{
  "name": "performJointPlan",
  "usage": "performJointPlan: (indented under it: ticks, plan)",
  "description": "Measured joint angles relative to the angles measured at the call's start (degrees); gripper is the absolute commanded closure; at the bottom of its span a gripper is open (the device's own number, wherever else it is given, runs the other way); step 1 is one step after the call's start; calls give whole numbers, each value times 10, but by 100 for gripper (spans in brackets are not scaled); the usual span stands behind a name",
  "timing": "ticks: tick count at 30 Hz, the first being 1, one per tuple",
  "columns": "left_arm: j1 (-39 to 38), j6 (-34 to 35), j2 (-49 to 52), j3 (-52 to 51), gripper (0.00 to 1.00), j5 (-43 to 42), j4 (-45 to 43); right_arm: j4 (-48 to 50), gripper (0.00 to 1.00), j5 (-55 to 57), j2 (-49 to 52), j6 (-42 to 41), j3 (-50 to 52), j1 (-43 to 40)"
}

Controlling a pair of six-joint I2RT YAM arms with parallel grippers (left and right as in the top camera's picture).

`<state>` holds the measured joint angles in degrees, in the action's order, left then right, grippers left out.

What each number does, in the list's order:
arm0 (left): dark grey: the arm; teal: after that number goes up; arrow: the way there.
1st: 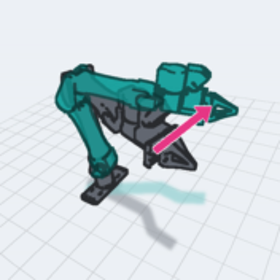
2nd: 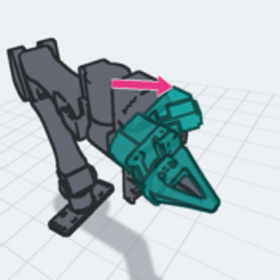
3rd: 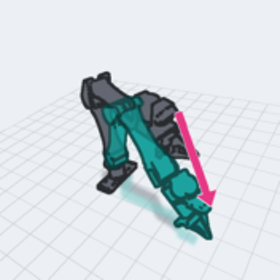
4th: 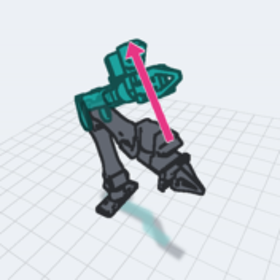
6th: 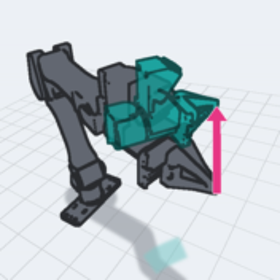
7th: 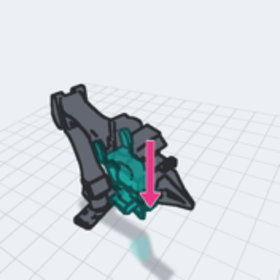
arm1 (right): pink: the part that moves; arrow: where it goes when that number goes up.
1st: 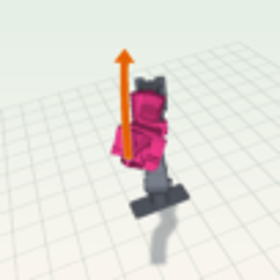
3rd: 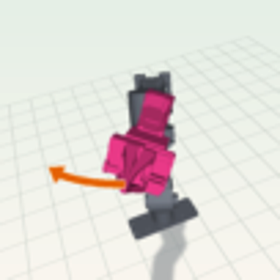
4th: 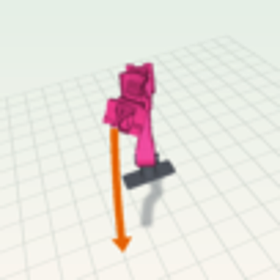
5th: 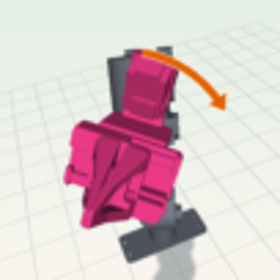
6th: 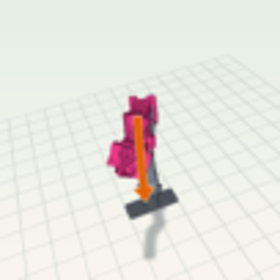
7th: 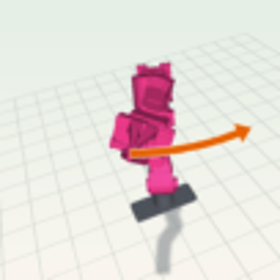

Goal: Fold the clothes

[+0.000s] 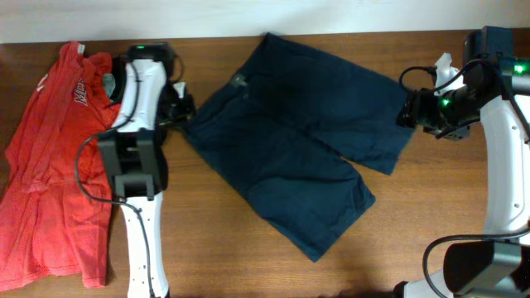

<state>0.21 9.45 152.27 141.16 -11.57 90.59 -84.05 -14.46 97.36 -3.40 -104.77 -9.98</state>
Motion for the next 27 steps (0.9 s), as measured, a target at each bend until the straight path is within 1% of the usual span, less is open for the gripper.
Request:
performJointPlan:
  ticks: [1,3,7,8,9,11,13,17,18,19,23,27]
  plan:
    - [5,0,0,0,99,-10,6,0,35,0,1,0,0,1]
    - [7,0,0,0,99,-30,19,1,40,0,4,-1,0,7]
    - [-1,0,0,0,99,-46,18,3,42,0,17,-11,26,38]
    - [-3,0,0,0,99,-48,14,4,46,0,20,-20,43,49]
    - [-4,0,0,0,99,-50,10,5,47,0,23,-27,58,57]
    - [-5,0,0,0,99,-52,-2,12,48,-2,26,-45,102,75]
    - [-6,0,0,0,99,-56,-13,15,48,-2,26,-54,125,80]
    - [-6,0,0,0,99,-58,-30,37,50,-2,25,-73,209,93]
    - [-6,0,0,0,99,-58,-34,52,53,-3,22,-77,234,99]
    - [-6,0,0,0,99,-58,-41,66,55,-7,18,-86,271,114]
    - [-6,-2,0,0,99,-58,-54,138,60,-22,4,-116,352,160]
    - [-6,-11,0,0,99,-58,-53,207,64,-35,3,-142,402,190]
